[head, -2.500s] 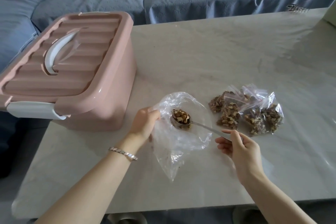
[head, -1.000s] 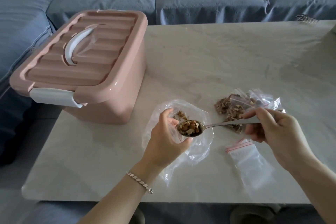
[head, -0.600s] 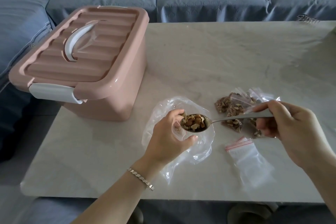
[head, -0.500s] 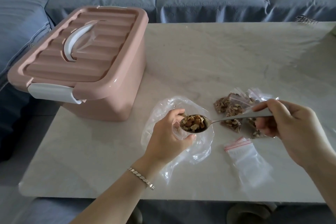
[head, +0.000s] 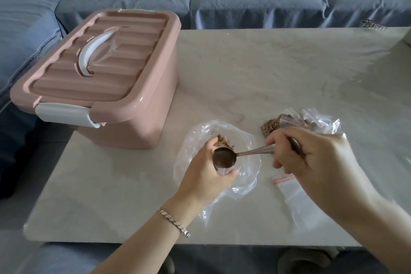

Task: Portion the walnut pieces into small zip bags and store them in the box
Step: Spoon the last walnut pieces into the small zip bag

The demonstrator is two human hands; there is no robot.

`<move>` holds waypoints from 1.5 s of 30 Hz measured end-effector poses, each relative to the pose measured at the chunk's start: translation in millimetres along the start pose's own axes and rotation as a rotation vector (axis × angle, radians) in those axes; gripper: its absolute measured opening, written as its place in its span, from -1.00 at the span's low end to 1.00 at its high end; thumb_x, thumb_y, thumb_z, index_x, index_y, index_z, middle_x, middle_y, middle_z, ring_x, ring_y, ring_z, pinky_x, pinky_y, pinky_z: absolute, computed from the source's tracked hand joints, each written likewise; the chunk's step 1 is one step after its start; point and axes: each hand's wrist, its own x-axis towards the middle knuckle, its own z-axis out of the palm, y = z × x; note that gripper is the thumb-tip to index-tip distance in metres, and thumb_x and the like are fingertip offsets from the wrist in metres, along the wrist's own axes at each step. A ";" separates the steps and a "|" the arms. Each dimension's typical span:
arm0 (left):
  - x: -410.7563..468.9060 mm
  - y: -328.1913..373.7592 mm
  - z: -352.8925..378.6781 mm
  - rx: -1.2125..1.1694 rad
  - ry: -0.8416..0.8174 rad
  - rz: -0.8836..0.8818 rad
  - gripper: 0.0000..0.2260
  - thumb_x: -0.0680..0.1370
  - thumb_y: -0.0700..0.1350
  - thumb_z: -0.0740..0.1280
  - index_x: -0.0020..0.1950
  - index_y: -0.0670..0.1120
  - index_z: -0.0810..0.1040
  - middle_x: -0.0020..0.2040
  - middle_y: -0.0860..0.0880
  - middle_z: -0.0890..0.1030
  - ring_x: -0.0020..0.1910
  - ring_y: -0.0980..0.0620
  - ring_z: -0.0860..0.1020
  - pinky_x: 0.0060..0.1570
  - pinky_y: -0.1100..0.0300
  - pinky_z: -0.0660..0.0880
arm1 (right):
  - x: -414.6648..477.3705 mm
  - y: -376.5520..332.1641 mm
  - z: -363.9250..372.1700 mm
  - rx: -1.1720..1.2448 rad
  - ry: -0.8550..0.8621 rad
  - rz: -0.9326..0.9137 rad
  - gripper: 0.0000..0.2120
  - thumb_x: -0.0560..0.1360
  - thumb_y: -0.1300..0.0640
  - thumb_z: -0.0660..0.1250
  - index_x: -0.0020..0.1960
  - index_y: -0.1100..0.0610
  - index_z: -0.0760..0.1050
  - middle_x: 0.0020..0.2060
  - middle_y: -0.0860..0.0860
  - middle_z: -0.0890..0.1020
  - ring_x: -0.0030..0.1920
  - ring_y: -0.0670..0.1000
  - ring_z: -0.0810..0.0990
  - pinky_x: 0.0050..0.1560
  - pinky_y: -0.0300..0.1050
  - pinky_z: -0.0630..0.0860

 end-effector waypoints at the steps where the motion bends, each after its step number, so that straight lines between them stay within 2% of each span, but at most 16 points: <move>1: -0.4 -1.0 -0.9 -0.006 0.010 -0.021 -0.50 0.37 -0.12 0.48 0.24 0.13 0.39 0.02 0.22 0.54 0.06 0.21 0.50 -0.01 0.57 0.30 | -0.9 -0.6 1.2 -0.028 -0.012 -0.045 -0.69 0.48 0.05 0.13 -0.26 0.15 0.55 -0.51 0.03 0.52 -0.42 -0.06 0.52 -0.45 -0.30 0.41; 4: -1.4 -5.7 -1.9 0.013 0.040 -0.056 -0.46 0.37 -0.06 0.47 0.31 0.03 0.38 0.07 0.15 0.58 0.11 0.18 0.52 0.06 0.42 0.37 | -3.1 -0.2 4.0 -0.108 -0.027 -0.133 -0.71 0.48 0.13 0.12 -0.28 0.22 0.52 -0.54 0.08 0.48 -0.51 0.05 0.49 -0.47 -0.12 0.39; 7: -3.1 -5.2 -3.6 0.005 0.127 0.005 -0.63 0.38 -0.12 0.46 0.12 0.11 0.45 -0.10 0.18 0.56 -0.08 0.31 0.50 -0.08 0.49 0.36 | -6.8 2.7 -1.1 -0.145 0.058 -0.163 -0.74 0.47 0.16 0.16 -0.27 0.22 0.56 -0.52 0.03 0.51 -0.49 0.01 0.50 -0.42 -0.26 0.40; 9: -5.9 -4.0 -7.5 -0.053 0.236 0.014 -0.70 0.40 -0.16 0.44 0.05 0.07 0.46 -0.22 0.10 0.54 -0.20 0.25 0.50 -0.16 0.43 0.40 | -10.2 9.7 -10.8 -0.040 0.167 -0.059 -0.74 0.51 0.07 0.16 -0.19 0.12 0.59 -0.41 -0.01 0.57 -0.39 -0.05 0.54 -0.37 -0.36 0.44; 12: -6.4 1.3 -24.2 -0.184 0.443 -0.017 -0.73 0.38 -0.10 0.38 0.04 0.07 0.44 -0.25 0.06 0.51 -0.27 0.18 0.48 -0.21 0.44 0.39 | -18.1 27.3 -17.3 0.108 0.273 0.132 -0.72 0.54 -0.14 0.11 -0.13 -0.05 0.54 -0.28 -0.14 0.62 -0.37 -0.13 0.58 -0.37 -0.40 0.47; 14: 2.0 -1.4 -39.1 -0.141 0.485 -0.090 -0.72 0.37 -0.06 0.35 0.06 0.07 0.43 -0.20 0.08 0.50 -0.20 0.13 0.49 -0.14 0.33 0.42 | -26.5 44.3 -7.7 0.159 0.292 0.234 -0.75 0.56 -0.08 0.15 -0.10 0.00 0.55 -0.30 -0.16 0.64 -0.38 -0.14 0.58 -0.38 -0.44 0.46; 16: 15.6 -16.9 -48.4 -0.059 0.414 -0.238 -0.66 0.37 -0.07 0.35 0.13 0.03 0.41 -0.10 0.05 0.50 -0.08 0.03 0.50 -0.03 0.15 0.44 | -35.5 55.5 8.4 0.200 0.280 0.318 -0.73 0.56 -0.07 0.17 -0.07 0.07 0.56 -0.31 -0.17 0.65 -0.39 -0.15 0.59 -0.38 -0.44 0.46; 19: 25.4 -34.6 -49.5 0.071 0.240 -0.440 -0.48 0.27 0.04 0.34 0.18 -0.10 0.37 -0.01 -0.04 0.49 0.05 -0.10 0.52 0.08 -0.01 0.48 | -47.0 57.5 34.7 0.258 0.245 0.367 -0.64 0.44 -0.33 0.10 -0.08 -0.11 0.51 -0.26 -0.16 0.66 -0.35 -0.12 0.60 -0.33 -0.42 0.49; 22: 25.3 -34.5 -45.5 0.122 0.029 -0.518 -0.44 0.30 0.12 0.41 0.18 -0.11 0.36 -0.02 0.01 0.51 0.04 -0.06 0.53 0.02 0.08 0.48 | -51.3 60.6 50.5 0.272 0.227 0.402 -0.58 0.42 -0.39 0.05 -0.05 -0.14 0.51 -0.19 -0.16 0.65 -0.28 -0.10 0.61 -0.28 -0.41 0.50; 26: 31.0 -25.2 -43.8 0.179 -0.079 -0.538 -0.62 0.32 0.05 0.47 0.00 -0.04 0.40 -0.07 0.02 0.54 -0.05 -0.01 0.54 -0.11 0.16 0.46 | -50.5 69.7 51.4 0.268 0.252 0.451 -0.71 0.47 -0.10 0.09 -0.04 -0.03 0.54 -0.23 -0.12 0.65 -0.28 -0.05 0.60 -0.28 -0.35 0.51; 28: 34.8 -20.3 -43.7 0.210 -0.121 -0.557 -0.76 0.29 -0.05 0.45 -0.26 -0.05 0.39 -0.30 0.01 0.47 -0.27 -0.02 0.48 -0.27 0.17 0.40 | -49.8 72.2 47.7 0.254 0.256 0.450 -0.76 0.50 -0.01 0.11 -0.04 0.01 0.54 -0.35 -0.01 0.64 -0.29 -0.06 0.60 -0.29 -0.36 0.51; 30: 36.3 -13.4 -45.9 0.181 -0.124 -0.555 -0.75 0.26 -0.13 0.38 -0.44 -0.05 0.29 -0.49 0.02 0.30 -0.46 -0.01 0.27 -0.42 0.19 0.21 | -48.9 74.1 43.2 0.221 0.257 0.441 -0.79 0.53 0.08 0.13 -0.02 0.08 0.53 -0.37 -0.03 0.64 -0.29 -0.08 0.60 -0.30 -0.36 0.52; 32: 36.1 -5.3 -50.5 0.109 -0.114 -0.541 -0.72 0.27 -0.13 0.36 -0.47 -0.04 0.24 -0.53 0.03 0.21 -0.46 0.00 0.19 -0.42 0.19 0.12 | -47.8 76.4 37.5 0.185 0.263 0.413 -0.77 0.54 0.03 0.12 -0.01 0.06 0.52 -0.33 -0.05 0.64 -0.29 -0.10 0.60 -0.28 -0.33 0.53; 36: 33.7 11.1 -63.9 -0.097 -0.077 -0.509 -0.83 0.18 -0.02 0.32 -0.44 -0.04 0.35 -0.44 -0.01 0.31 -0.37 -0.02 0.30 -0.30 0.17 0.25 | -43.5 78.2 24.3 0.137 0.248 0.345 -0.63 0.48 -0.16 0.07 0.02 0.03 0.53 -0.31 -0.08 0.64 -0.25 -0.11 0.60 -0.23 -0.35 0.52; 42: 37.2 34.0 -73.0 -0.339 -0.099 -0.395 -0.90 0.21 -0.14 0.26 -0.46 -0.07 0.34 -0.59 0.04 0.37 -0.57 0.03 0.31 -0.51 0.27 0.19 | -26.8 73.5 9.1 0.117 0.262 0.304 -0.72 0.56 -0.02 0.16 0.01 0.11 0.57 -0.40 -0.06 0.62 -0.23 -0.08 0.61 -0.20 -0.36 0.52; 45: 37.1 37.4 -71.1 -0.352 -0.135 -0.351 -0.91 0.20 -0.14 0.25 -0.44 -0.07 0.33 -0.54 0.00 0.34 -0.57 0.02 0.35 -0.46 0.20 0.19 | -22.7 70.0 3.1 0.127 0.251 0.301 -0.76 0.55 -0.03 0.14 -0.04 0.01 0.55 -0.23 -0.12 0.64 -0.25 -0.05 0.61 -0.20 -0.31 0.53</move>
